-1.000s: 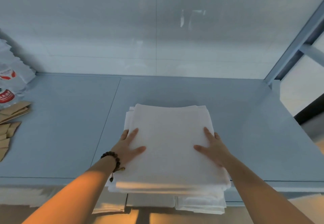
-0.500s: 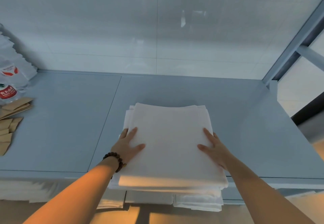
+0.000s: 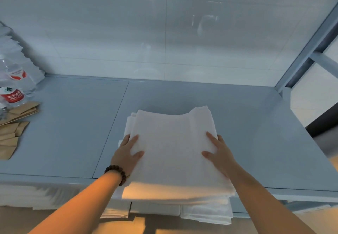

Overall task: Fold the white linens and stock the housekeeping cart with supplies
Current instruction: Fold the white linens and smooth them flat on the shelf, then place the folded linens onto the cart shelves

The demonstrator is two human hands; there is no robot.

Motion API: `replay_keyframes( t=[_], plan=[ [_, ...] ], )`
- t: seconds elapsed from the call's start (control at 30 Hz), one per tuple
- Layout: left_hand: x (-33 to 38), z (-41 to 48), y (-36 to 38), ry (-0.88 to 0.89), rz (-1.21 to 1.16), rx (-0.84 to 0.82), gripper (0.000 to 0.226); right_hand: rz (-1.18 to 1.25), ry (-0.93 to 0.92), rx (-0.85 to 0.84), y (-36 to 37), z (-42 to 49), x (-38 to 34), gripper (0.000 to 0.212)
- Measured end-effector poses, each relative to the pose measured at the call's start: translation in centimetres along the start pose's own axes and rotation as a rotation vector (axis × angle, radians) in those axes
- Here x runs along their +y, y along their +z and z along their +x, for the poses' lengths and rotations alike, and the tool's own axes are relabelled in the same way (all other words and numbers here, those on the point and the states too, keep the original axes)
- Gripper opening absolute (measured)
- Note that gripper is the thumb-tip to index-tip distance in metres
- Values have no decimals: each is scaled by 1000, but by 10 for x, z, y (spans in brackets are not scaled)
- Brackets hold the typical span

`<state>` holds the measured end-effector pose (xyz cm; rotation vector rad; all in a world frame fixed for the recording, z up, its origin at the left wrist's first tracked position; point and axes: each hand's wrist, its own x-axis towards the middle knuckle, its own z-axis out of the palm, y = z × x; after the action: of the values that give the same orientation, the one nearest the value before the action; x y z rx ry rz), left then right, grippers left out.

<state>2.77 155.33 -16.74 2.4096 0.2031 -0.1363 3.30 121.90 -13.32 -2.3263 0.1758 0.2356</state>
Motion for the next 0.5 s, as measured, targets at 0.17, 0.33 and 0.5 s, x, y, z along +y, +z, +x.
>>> replay_keyframes(
  t=[0.17, 0.33, 0.5],
  plan=[
    [2, -9, -19, 1, 20, 87, 63, -17, -133, 19, -1, 3, -24, 73],
    [-13, -26, -59, -86, 35, 201, 63, -40, -250, -34, 13, 13, -66, 72],
    [-42, -68, -105, -149, -9, 407, 62, -1, -375, -126, 48, 18, -127, 71]
  ],
)
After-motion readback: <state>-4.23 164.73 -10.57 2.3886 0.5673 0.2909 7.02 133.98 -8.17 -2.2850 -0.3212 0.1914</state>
